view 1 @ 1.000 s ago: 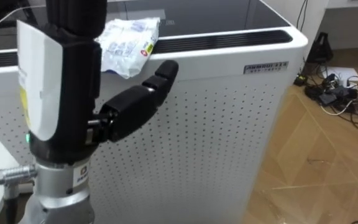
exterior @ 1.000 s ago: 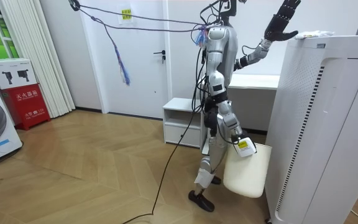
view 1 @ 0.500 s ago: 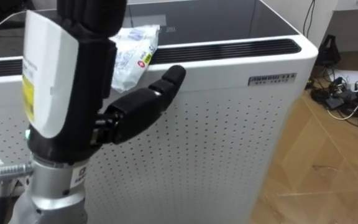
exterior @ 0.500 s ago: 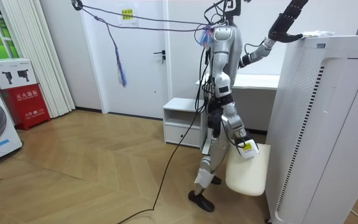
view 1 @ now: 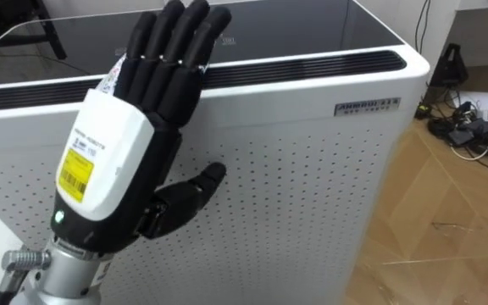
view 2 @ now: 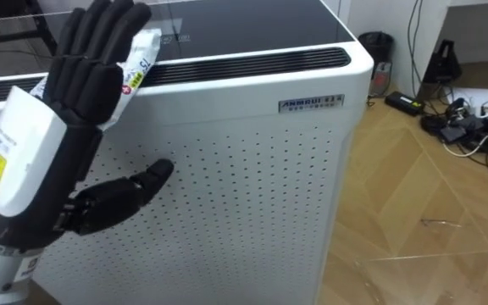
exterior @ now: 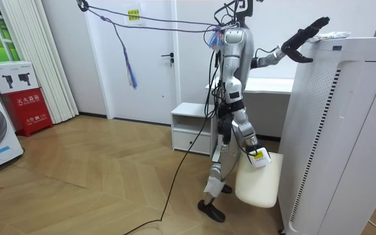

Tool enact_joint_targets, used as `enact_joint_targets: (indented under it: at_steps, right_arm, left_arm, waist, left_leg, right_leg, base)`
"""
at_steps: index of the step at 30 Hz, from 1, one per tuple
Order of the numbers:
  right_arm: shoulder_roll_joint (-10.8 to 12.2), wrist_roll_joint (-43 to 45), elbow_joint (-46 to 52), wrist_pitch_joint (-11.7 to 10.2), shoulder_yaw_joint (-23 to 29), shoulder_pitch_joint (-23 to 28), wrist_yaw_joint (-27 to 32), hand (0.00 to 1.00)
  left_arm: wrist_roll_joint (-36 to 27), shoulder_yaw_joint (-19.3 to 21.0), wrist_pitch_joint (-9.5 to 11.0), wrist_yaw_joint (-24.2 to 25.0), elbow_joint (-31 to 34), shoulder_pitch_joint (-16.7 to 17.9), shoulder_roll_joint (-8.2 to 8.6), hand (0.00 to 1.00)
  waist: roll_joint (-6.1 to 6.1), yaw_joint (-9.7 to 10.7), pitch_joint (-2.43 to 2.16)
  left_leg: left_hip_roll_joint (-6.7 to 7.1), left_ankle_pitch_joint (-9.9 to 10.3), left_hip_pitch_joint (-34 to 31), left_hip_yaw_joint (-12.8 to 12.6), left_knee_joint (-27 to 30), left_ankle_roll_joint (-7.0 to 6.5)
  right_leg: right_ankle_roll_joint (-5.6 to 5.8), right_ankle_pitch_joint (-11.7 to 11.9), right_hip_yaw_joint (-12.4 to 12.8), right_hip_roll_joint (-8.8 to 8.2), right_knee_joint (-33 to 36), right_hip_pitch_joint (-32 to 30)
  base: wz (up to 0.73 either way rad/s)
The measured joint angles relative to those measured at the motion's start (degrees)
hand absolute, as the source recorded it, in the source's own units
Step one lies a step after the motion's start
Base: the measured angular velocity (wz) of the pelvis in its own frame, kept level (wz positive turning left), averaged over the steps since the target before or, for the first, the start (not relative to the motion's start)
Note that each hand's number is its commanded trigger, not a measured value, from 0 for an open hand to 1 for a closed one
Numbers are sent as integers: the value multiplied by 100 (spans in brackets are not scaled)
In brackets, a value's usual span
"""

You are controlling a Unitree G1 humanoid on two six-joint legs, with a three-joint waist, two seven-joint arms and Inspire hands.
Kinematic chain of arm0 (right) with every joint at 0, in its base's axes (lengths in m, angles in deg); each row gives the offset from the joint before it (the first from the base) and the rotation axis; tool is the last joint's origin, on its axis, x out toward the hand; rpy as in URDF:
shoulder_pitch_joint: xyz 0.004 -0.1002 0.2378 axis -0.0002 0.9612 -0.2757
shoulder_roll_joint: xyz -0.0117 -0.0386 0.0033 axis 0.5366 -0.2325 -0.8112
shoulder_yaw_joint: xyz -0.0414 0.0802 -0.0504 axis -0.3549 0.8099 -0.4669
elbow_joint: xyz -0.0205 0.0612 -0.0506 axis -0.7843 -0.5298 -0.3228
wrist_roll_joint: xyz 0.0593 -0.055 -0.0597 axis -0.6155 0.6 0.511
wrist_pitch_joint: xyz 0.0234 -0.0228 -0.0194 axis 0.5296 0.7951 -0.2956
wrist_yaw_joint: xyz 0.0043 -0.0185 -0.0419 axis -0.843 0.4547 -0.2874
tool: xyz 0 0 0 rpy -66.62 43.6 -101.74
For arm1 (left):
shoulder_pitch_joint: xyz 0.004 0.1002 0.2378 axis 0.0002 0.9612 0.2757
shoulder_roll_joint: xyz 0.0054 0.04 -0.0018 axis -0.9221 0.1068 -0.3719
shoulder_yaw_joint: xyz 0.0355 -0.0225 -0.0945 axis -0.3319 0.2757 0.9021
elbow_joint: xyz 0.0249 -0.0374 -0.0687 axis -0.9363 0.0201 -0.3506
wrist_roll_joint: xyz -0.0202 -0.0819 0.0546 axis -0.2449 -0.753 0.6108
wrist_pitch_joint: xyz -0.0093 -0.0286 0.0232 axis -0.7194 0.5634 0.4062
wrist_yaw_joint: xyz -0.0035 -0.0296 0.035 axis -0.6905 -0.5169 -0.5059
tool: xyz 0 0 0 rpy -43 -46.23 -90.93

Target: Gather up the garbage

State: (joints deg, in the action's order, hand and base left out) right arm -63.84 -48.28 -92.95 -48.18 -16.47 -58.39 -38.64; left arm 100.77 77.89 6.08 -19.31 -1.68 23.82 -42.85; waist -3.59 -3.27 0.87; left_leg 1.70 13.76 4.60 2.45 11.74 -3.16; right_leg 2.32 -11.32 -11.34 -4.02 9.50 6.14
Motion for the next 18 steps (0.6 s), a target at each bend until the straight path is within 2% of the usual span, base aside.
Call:
enact_joint_targets:
  at_steps: [5,9,13,16,18]
  right_arm:
    - [0,0,-4,-71,-1,18,-8,100]
    - [-25,1,44,-74,-6,22,-7,100]
    - [-51,-3,44,-74,-12,22,-7,100]
    - [-92,-3,62,-74,-12,22,-6,100]
    - [-114,28,68,-72,-9,25,-3,100]
  left_arm:
    - [-1,1,109,0,87,1,-4,0]
    - [78,3,152,-2,521,-35,-3,0]
    - [96,12,205,-14,637,-117,-4,0]
    - [95,68,200,-15,646,-138,-3,0]
    - [120,246,201,-11,651,-138,-3,0]
  waist:
    - [-22,14,-5]
    - [-18,3,-21]
    - [-25,-35,-33]
    - [-38,-51,-57]
    - [-39,-84,-73]
  left_leg:
    - [0,-3,-34,-1,-4,3]
    - [1,-6,-75,12,-1,5]
    - [-1,-7,-19,14,-2,6]
    - [0,-7,-14,12,-1,6]
    - [-1,-7,-9,11,-1,6]
  right_leg:
    - [-1,6,-24,0,4,-33]
    - [-4,12,-25,-2,3,-74]
    - [-4,12,14,1,3,-30]
    - [-4,12,14,1,5,-25]
    - [-4,12,3,1,7,-25]
  base:
    - [0]
    - [0]
    - [-2]
    - [0]
    - [-2]
